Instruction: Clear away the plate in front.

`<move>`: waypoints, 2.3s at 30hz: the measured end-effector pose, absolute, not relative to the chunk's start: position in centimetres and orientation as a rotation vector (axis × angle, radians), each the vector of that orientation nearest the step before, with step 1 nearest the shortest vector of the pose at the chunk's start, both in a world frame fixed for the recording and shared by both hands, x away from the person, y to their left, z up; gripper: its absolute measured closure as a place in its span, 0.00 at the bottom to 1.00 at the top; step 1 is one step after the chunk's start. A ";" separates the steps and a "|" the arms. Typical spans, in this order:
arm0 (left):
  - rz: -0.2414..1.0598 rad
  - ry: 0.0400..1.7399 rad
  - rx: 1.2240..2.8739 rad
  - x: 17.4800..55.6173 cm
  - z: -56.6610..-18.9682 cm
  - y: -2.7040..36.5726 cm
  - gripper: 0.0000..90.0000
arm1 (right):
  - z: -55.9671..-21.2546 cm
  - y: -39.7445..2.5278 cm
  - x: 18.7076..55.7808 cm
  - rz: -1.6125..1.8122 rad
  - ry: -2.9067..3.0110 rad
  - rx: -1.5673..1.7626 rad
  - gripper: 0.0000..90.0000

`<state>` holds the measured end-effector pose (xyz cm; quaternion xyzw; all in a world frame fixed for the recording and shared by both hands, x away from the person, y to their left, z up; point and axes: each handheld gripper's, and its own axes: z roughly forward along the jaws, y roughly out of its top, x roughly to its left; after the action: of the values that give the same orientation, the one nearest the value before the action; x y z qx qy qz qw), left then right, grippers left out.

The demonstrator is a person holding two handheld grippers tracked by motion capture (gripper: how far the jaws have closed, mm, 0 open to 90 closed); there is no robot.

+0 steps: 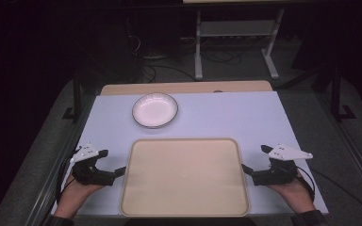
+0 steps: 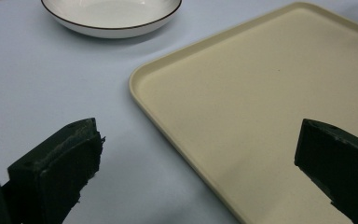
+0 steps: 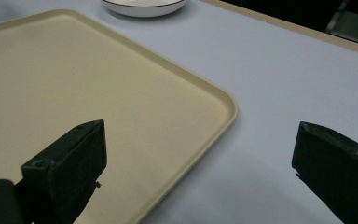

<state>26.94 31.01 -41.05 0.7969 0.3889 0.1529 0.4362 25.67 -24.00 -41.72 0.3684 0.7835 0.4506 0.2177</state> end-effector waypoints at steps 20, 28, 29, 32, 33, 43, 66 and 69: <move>0.380 1.003 2.001 28.8 -40.8 31.0 0.00 | -41.8 -24.0 25.9 1.249 2.175 1.026 0.02; 0.386 1.013 1.978 29.7 -40.2 30.9 0.00 | -41.7 -24.1 25.9 1.266 2.167 1.031 0.02; 0.386 1.009 1.979 29.9 -40.2 30.8 0.00 | -41.7 -24.1 25.9 1.270 2.166 1.034 0.02; 0.391 1.009 1.982 30.1 -40.1 30.7 0.00 | -41.6 -24.1 25.9 1.269 2.166 1.033 0.02; 0.392 1.011 1.979 30.2 -40.0 30.7 0.00 | -41.6 -24.0 25.9 1.265 2.168 1.028 0.02; 0.413 1.023 1.951 31.5 -39.4 30.4 0.00 | -41.3 -23.8 25.8 1.265 2.176 1.016 0.01; 0.423 1.040 1.960 34.3 -39.1 29.3 0.00 | -41.3 -23.7 26.0 1.243 2.176 1.032 0.02; 0.425 1.040 1.960 34.7 -39.0 29.1 0.00 | -41.3 -23.7 26.0 1.241 2.176 1.029 0.02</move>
<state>34.72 29.07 -39.01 0.7845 0.4164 0.1701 0.4269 26.02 -23.67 -41.33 0.3712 0.7846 0.4476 0.2150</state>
